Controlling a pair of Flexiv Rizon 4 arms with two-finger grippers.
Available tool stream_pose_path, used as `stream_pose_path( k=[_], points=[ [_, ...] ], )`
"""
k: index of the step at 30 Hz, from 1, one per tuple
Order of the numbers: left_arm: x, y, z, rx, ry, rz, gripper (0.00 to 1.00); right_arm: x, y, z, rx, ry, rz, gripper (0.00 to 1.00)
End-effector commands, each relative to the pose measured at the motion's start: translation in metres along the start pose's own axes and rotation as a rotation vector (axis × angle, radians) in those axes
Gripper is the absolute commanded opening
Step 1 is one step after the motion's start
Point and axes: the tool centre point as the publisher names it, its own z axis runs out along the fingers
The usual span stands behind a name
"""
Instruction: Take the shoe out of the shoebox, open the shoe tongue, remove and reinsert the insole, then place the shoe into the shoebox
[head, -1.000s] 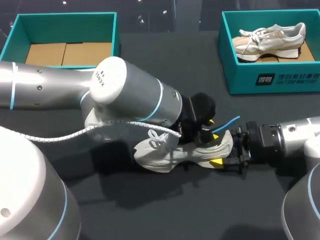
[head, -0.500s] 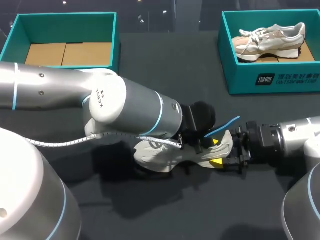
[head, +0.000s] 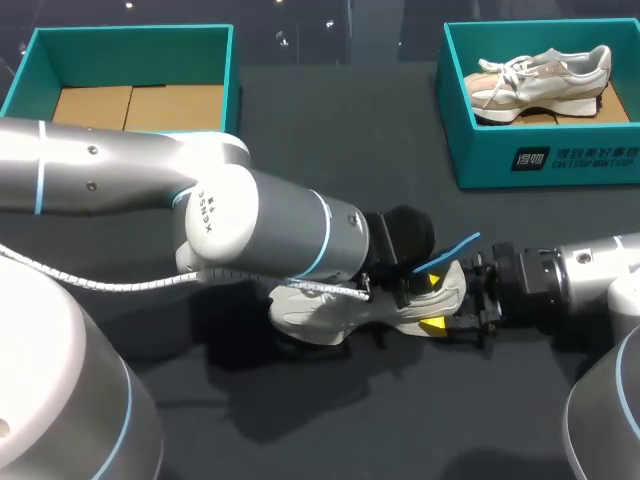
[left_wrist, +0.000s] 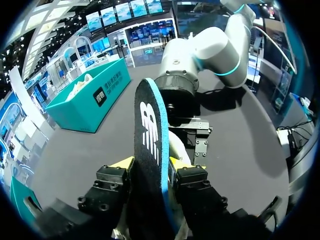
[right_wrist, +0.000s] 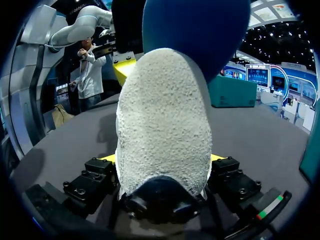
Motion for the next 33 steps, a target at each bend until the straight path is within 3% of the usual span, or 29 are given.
stream_pose_path(
  k=[1,3,11,24,33],
  points=[
    [0.002,0.001,0.008,0.009,-0.009,-0.001,0.27,0.001,0.0,0.001,0.003,-0.002,0.0,0.0],
    [0.001,0.001,0.01,0.009,-0.01,-0.004,0.0,0.001,0.0,0.001,0.003,-0.002,0.0,0.0],
    [-0.004,-0.013,0.004,-0.03,0.055,-0.052,0.0,0.001,0.0,0.001,0.003,-0.002,0.0,0.0],
    [0.002,-0.055,-0.037,-0.11,0.251,-0.124,0.0,0.001,0.0,0.001,0.003,-0.002,0.0,0.0],
    [0.013,-0.104,-0.078,-0.109,0.419,-0.199,0.0,0.001,0.0,0.001,0.003,-0.002,0.0,0.0]
  ],
)
